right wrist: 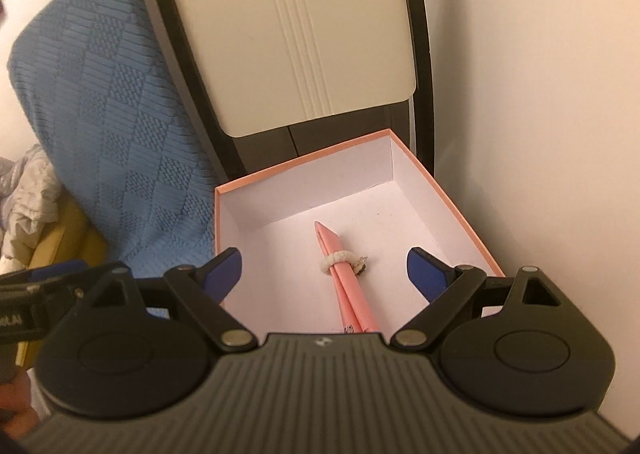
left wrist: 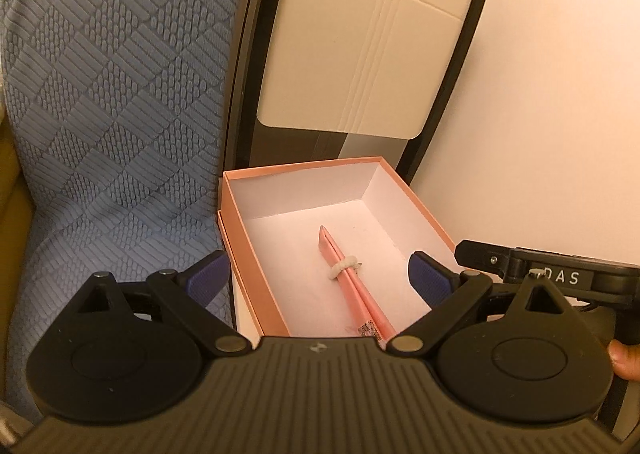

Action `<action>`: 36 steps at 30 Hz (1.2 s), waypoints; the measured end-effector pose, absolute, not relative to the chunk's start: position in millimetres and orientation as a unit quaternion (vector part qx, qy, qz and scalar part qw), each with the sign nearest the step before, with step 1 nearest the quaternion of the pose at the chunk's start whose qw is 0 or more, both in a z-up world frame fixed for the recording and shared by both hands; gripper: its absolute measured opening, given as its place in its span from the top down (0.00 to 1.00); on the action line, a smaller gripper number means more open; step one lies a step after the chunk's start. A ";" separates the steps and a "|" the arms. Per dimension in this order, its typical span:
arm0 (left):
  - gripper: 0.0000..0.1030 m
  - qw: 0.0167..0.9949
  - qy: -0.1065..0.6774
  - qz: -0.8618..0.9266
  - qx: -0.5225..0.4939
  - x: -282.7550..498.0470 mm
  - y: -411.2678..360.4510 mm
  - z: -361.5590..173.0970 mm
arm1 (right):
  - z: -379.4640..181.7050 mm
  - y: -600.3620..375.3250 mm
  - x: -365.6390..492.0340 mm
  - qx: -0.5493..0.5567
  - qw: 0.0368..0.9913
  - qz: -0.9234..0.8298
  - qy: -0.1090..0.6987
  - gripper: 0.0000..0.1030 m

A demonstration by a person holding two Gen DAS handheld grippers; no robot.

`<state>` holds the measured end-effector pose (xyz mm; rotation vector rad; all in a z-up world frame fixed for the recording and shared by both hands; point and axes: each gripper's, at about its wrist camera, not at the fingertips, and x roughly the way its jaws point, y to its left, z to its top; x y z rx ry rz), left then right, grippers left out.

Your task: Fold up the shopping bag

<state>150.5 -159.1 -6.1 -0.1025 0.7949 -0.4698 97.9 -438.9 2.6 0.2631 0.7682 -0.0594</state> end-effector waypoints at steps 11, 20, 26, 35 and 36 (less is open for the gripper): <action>0.05 0.898 0.366 -0.242 -0.042 110.9 -139.9 13.8 | 20.8 -416.9 50.3 0.125 0.926 -0.017 0.355 0.11; 0.05 0.899 0.356 -0.251 -0.039 78.1 -121.9 16.1 | 26.4 -393.8 12.7 0.117 0.931 -0.028 0.345 0.11; 0.05 0.900 0.354 -0.251 -0.035 61.2 -107.2 8.9 | 19.5 -380.2 -9.1 0.111 0.931 -0.033 0.346 0.12; 0.05 0.896 0.358 -0.260 -0.025 43.9 -94.6 -5.4 | 16.6 -362.0 -30.8 0.107 0.934 -0.028 0.340 0.11; 0.05 0.896 0.359 -0.261 -0.026 41.7 -93.3 -7.3 | 16.1 -360.0 -32.6 0.107 0.934 -0.029 0.339 0.11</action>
